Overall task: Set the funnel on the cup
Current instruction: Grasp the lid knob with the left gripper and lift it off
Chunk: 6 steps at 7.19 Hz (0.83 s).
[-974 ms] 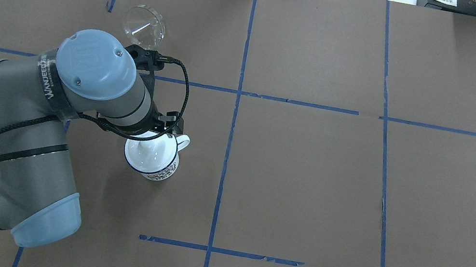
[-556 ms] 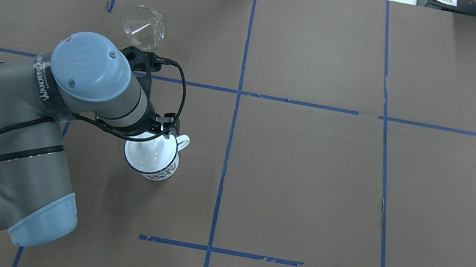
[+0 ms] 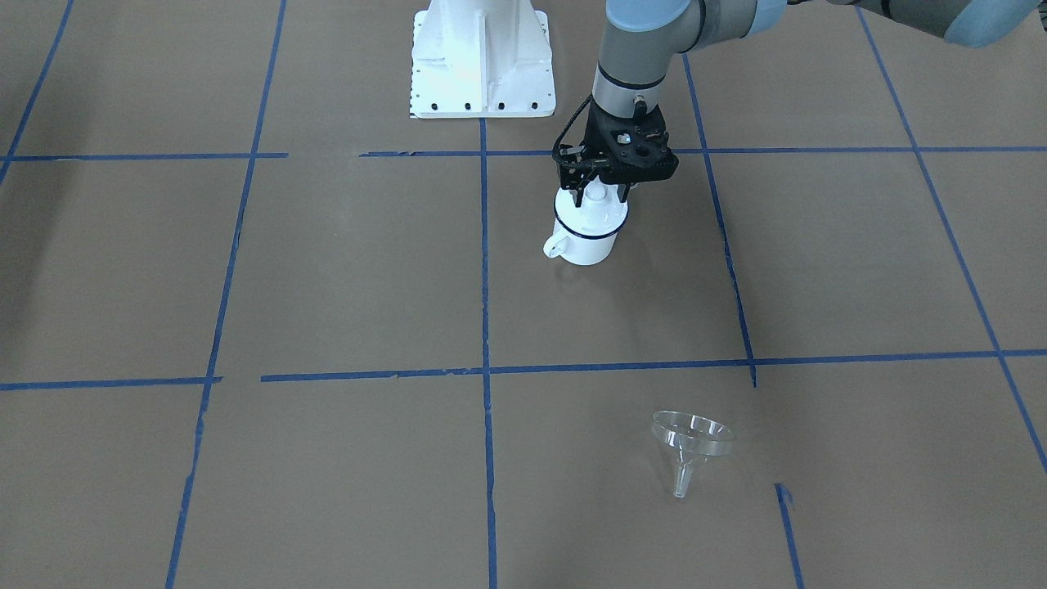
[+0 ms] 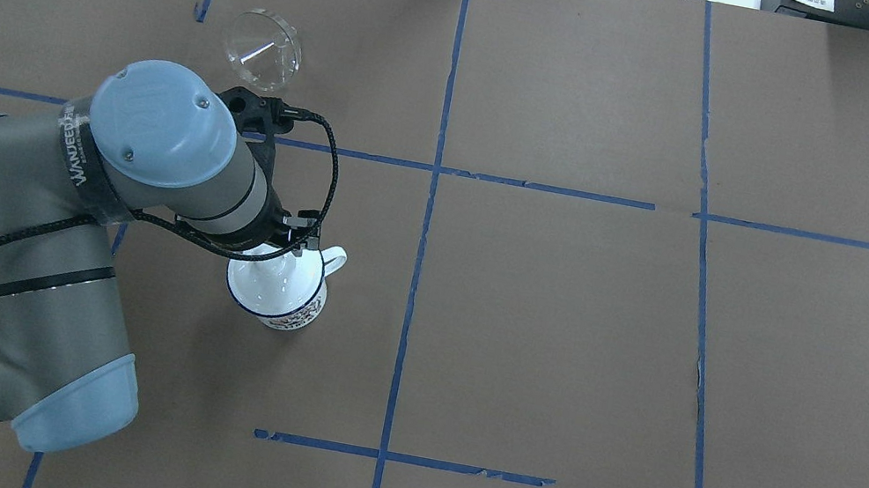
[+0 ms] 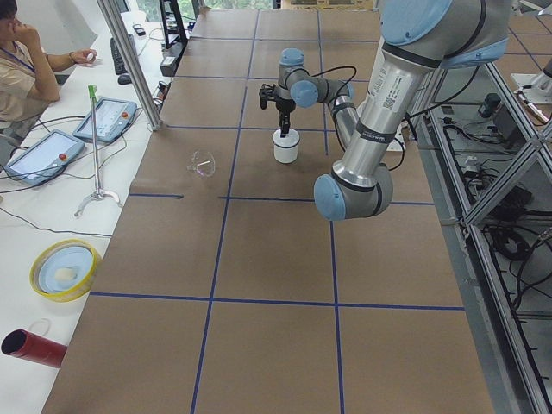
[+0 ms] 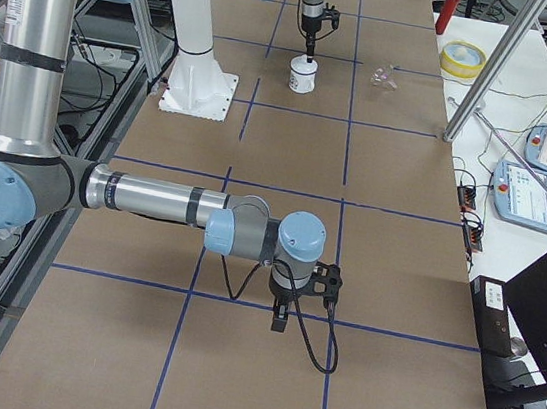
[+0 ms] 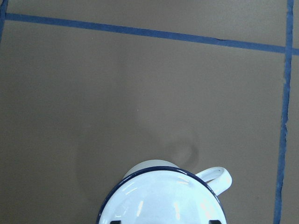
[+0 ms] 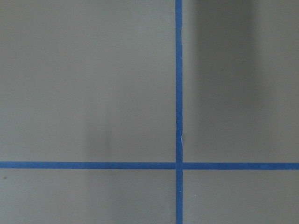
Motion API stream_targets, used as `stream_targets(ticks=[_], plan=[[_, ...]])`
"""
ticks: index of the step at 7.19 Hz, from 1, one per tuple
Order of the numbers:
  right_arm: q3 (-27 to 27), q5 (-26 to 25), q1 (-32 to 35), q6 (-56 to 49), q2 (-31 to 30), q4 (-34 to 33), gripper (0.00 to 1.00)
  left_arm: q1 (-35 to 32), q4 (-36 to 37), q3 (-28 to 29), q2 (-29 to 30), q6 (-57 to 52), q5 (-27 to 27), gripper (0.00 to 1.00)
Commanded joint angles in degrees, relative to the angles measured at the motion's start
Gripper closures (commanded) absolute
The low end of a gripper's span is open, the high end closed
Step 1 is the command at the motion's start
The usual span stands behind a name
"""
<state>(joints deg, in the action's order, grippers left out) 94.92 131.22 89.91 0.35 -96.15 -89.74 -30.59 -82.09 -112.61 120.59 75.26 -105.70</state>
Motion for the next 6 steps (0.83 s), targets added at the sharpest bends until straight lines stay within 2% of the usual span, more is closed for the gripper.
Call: stream_targets(ticks=[1,2,3,4,5,6], plan=[[0.0,0.0,0.0,0.0,0.0,0.0,0.0,0.4,0.0,-0.2,-0.1,0.1,-0.2,0.3],[-0.1,0.0,0.0,0.0,0.0,0.0,0.0,0.6,0.0,-0.2,-0.1,0.2,-0.2,0.3],[0.0,0.0,0.0,0.0,0.0,0.0,0.0,1.2,0.0,-0.2,-0.2,0.2,-0.2,0.35],[0.0,0.0,0.0,0.0,0.0,0.0,0.0,1.2,0.1,-0.2,-0.2,0.2,-0.2,0.49],[0.0,0.0,0.0,0.0,0.0,0.0,0.0,1.2,0.1,-0.3,-0.2,0.2,-0.3,0.77],[0.0,0.0,0.0,0.0,0.0,0.0,0.0,1.1,0.3,-0.4,-0.2,0.2,-0.3,1.0]])
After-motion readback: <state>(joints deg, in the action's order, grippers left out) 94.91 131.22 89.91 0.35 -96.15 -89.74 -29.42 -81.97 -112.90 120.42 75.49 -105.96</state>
